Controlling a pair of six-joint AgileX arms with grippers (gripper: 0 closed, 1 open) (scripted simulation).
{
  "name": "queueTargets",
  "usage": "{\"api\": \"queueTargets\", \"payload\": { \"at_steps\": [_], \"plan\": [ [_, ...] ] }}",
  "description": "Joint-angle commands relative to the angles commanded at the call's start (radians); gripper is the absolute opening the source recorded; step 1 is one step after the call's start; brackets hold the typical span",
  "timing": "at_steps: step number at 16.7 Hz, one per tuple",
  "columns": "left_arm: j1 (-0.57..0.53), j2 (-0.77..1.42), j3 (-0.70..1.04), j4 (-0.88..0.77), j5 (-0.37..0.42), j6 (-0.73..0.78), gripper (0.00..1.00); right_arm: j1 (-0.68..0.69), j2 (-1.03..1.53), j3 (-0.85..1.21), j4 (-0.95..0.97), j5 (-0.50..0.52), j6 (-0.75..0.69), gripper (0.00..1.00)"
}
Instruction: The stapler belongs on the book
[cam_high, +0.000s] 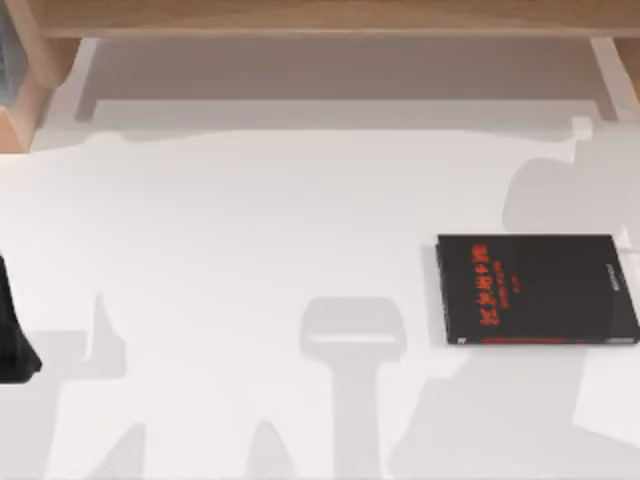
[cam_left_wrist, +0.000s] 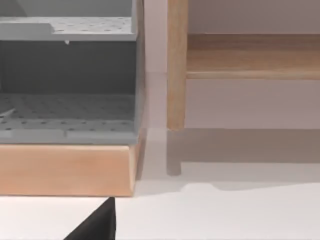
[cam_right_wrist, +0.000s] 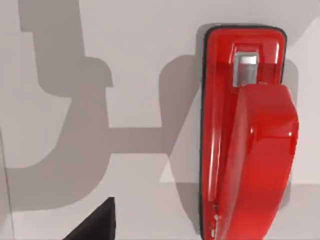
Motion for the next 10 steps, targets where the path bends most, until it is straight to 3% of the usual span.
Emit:
{"api": "queueTargets", "payload": {
  "at_steps": [10],
  "plan": [
    [0.0, 0.0, 0.0, 0.0, 0.0, 0.0, 1.0, 0.0, -0.033, -0.158, 0.12, -0.002, -0.003, 1.0]
  ]
}}
